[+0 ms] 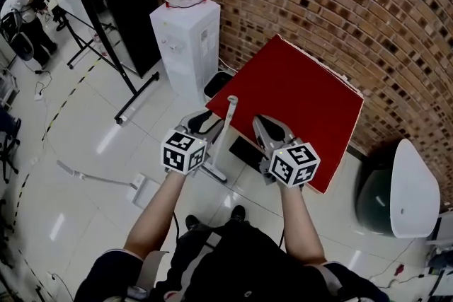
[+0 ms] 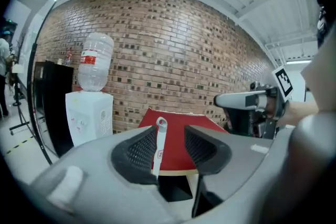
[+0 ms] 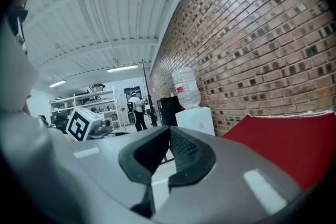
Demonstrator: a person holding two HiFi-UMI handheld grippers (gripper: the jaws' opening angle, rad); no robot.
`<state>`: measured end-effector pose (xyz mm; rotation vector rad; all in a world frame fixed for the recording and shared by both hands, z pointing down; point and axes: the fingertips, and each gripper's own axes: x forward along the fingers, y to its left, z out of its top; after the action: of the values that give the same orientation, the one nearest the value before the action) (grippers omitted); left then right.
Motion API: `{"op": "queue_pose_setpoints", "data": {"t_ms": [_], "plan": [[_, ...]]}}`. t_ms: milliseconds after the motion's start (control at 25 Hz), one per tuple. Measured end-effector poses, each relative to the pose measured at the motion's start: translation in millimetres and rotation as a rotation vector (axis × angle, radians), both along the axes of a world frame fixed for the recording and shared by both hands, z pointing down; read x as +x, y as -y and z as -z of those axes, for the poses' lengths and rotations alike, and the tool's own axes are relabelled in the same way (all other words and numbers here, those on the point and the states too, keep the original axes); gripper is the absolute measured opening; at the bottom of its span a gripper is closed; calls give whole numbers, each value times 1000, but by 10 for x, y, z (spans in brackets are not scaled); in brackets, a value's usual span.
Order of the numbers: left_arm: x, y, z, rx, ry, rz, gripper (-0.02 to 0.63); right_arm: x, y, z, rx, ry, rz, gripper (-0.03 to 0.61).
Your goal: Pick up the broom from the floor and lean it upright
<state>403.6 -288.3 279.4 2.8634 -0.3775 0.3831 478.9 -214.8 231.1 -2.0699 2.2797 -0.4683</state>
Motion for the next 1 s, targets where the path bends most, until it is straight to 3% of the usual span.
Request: {"op": "queue_pose_setpoints", "data": {"t_ms": [320,520,1000], "plan": [[-409,-216,343,12,-91,-9,2,-489,23,110,14,-58,51,5],[-528,-322,524,0,-139,-27,0,-694,4,91,13,-79,79,5],[-553,-545,544,-2,-129,-79,2,-912,-15,158,29,-98,134,5]]}}
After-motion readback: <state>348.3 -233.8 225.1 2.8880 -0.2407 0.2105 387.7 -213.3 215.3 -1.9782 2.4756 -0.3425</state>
